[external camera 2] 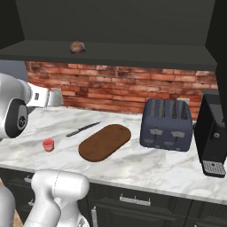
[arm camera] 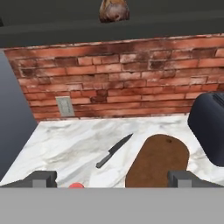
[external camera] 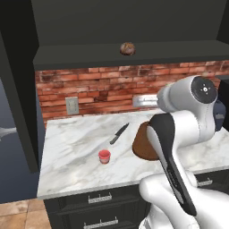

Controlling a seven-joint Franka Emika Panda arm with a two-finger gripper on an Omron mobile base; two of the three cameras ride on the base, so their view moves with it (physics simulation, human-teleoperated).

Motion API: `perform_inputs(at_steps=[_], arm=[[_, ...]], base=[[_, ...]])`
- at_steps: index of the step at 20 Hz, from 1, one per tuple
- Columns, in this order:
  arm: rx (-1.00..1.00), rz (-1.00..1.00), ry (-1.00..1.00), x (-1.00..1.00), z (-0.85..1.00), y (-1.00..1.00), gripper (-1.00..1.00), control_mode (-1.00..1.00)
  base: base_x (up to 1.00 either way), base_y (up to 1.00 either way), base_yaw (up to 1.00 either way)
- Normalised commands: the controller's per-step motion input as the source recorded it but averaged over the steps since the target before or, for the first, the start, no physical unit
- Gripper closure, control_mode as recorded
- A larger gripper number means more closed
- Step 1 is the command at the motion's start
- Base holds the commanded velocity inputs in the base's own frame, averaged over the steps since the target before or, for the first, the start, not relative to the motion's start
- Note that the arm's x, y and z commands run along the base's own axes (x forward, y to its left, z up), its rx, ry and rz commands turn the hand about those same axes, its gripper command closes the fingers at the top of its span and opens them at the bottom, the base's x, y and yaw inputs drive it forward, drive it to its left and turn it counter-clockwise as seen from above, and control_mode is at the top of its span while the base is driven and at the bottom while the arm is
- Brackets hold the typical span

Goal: Pick the bread, place it on the cutting board, pick the jam, place it on the counter, and close the cabinet.

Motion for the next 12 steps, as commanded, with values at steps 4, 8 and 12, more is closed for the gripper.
perform_inputs(at_steps=[4,8,12], arm=[[0.00,0.00,0.07,-0.05,0.34,0.00,-1.00,-1.00],[0.00,0.00,0.04,-0.05,0.29,0.00,-1.00,-1.00],[0.00,0.00,0.03,-0.02,0.27,0.00,-1.00,-1.00]], base=[[0.00,0.00,0.00],[0.00,0.00,0.00],[0.00,0.00,0.00]])
